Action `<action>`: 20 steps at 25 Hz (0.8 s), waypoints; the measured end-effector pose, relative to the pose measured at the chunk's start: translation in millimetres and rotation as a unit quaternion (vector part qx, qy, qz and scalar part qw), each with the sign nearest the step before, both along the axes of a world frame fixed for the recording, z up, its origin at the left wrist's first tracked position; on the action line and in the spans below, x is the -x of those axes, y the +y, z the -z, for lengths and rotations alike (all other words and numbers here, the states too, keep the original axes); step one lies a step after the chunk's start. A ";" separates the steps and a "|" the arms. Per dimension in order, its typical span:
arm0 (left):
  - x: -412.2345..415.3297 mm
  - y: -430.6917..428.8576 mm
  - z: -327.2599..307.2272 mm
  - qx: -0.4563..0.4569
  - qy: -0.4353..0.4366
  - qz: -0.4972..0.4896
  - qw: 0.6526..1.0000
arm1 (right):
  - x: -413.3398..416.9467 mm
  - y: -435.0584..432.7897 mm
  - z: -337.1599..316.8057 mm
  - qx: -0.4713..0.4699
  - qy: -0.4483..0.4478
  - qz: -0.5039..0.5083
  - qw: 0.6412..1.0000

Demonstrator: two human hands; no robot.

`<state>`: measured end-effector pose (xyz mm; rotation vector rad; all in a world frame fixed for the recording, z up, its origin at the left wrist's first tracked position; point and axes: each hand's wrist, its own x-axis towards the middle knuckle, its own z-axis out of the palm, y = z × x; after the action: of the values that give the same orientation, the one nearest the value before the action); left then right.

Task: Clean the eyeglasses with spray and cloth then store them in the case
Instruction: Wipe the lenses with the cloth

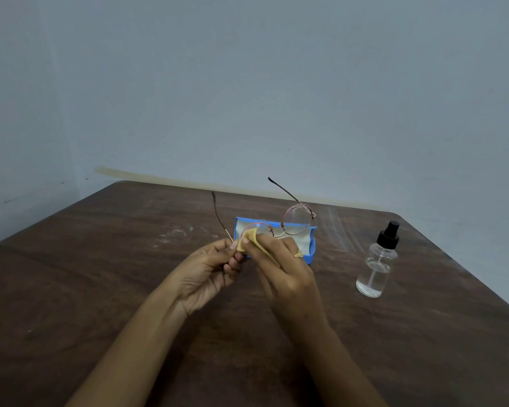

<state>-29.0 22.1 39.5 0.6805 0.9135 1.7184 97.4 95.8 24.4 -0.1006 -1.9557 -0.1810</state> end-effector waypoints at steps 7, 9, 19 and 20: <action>2.2 0.0 -0.6 -0.006 -0.049 0.007 0.999 | -2.6 0.6 2.1 0.004 -0.017 0.013 1.000; 1.5 -1.6 -3.1 -0.013 -0.061 0.012 0.998 | -4.7 1.6 1.7 0.008 -0.016 0.022 1.000; 2.5 -0.2 -2.3 0.013 -0.021 0.011 1.000 | -7.9 7.7 -1.8 0.048 0.054 0.064 0.995; 2.2 0.0 -1.9 0.016 -0.011 0.010 1.000 | -7.8 7.8 -1.9 0.046 0.058 0.064 0.995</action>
<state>-31.3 22.1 41.3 0.6456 0.9138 1.6877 105.2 103.6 26.3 -0.2901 -1.8430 -0.1653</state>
